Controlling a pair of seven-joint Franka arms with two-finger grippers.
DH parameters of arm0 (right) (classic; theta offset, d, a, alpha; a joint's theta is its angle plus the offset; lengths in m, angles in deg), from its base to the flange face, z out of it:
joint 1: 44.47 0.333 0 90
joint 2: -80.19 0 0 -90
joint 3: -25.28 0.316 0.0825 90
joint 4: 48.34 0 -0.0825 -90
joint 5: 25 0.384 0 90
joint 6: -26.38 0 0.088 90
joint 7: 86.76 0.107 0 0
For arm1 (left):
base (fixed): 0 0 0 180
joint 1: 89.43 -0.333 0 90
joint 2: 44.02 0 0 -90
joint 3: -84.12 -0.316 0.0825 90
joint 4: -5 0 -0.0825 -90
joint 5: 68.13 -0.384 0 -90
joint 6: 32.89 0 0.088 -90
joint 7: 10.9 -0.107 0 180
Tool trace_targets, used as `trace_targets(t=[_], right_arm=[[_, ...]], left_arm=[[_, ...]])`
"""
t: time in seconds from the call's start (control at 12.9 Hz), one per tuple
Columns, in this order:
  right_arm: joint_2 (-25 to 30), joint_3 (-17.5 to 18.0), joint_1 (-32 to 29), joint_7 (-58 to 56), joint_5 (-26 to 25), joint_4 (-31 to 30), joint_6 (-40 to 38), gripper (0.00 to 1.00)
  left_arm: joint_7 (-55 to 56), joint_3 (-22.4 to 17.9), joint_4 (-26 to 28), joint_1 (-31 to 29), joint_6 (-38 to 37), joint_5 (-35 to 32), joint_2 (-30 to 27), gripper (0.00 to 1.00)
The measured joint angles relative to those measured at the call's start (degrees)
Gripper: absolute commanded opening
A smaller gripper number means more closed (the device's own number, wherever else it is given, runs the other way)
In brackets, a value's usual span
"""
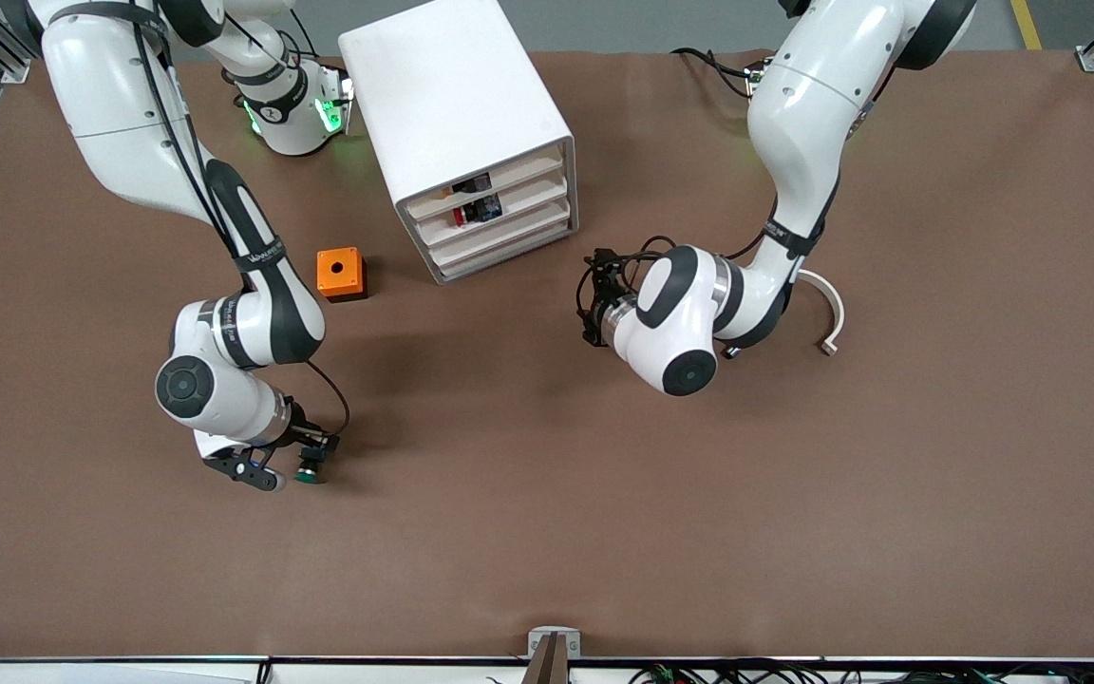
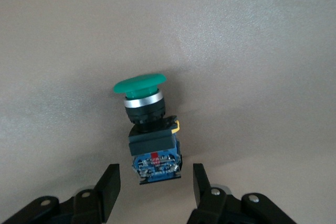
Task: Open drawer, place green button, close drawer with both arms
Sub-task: 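Pull the drawer open with the left gripper while the right gripper lifts the button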
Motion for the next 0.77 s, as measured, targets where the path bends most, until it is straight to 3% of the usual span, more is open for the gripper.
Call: trace_targets(t=[0.08,0.31,0.54,0.77], right_arm=[[-0.25,0.00,0.01,-0.01,0.00,0.00,0.19,0.28],[-0.27,-0.03,0.02,-0.01,-0.07,0.16,0.28,0.05],[-0.29,-0.05,0.02,-0.01,-0.07,0.34,0.62,0.04],[-0.26,-0.08,0.01,0.02,-0.01,1.92,-0.06,0.03]], left_arm=[[2.65,0.05,0.01,0.01,-0.11,2.02,0.96,0.99],[8.47,0.72,0.16,0.63,-1.04,8.70,2.94,0.84],[9.49,0.94,0.39,2.35,-1.26,16.12,5.55,0.77],[9.51,1.06,0.38,4.66,-1.25,19.30,7.27,0.67]])
